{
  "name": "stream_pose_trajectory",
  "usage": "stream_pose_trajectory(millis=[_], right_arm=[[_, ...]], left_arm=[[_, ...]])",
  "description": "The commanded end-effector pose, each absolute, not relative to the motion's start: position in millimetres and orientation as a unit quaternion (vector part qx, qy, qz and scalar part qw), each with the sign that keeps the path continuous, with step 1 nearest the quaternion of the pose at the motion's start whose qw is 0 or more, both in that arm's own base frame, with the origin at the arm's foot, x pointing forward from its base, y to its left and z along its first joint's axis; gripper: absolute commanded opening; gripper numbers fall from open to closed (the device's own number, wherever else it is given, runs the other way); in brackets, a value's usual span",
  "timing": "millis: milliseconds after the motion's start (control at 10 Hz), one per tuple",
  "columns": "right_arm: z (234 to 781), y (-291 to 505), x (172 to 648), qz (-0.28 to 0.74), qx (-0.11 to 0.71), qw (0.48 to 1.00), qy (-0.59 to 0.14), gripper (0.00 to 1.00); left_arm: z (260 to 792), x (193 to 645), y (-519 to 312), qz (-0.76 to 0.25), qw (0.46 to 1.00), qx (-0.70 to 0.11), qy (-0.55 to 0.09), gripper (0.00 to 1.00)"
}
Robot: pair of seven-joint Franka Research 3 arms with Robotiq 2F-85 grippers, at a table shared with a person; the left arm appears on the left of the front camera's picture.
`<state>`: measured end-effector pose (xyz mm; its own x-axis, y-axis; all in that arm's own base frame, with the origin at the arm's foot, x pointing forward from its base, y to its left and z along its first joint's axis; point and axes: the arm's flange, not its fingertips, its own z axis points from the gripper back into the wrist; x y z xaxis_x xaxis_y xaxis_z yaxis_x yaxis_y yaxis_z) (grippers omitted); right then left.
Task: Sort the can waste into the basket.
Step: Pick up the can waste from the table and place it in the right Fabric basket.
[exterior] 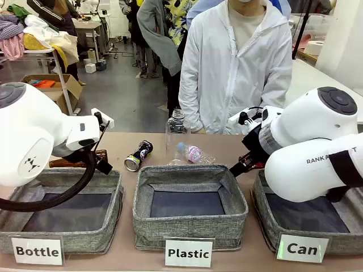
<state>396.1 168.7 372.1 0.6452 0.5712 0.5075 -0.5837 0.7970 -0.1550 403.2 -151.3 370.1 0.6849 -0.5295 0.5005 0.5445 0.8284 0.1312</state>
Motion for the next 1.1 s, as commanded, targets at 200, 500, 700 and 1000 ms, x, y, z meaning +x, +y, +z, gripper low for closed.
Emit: stream_pose_trajectory(millis=[200, 500, 700, 1000], right_arm=[[372.1, 168.7, 396.1, 0.318, 0.011, 0.907, -0.276, 1.00], [372.1, 168.7, 396.1, 0.318, 0.011, 0.907, -0.276, 1.00], [372.1, 168.7, 396.1, 0.318, 0.011, 0.907, -0.276, 1.00], [372.1, 168.7, 396.1, 0.318, 0.011, 0.907, -0.276, 1.00]], left_arm=[[370.2, 403.2, -151.3, -0.293, 0.918, -0.014, -0.268, 1.00], [370.2, 403.2, -151.3, -0.293, 0.918, -0.014, -0.268, 1.00], [370.2, 403.2, -151.3, -0.293, 0.918, -0.014, -0.268, 1.00], [370.2, 403.2, -151.3, -0.293, 0.918, -0.014, -0.268, 1.00]])
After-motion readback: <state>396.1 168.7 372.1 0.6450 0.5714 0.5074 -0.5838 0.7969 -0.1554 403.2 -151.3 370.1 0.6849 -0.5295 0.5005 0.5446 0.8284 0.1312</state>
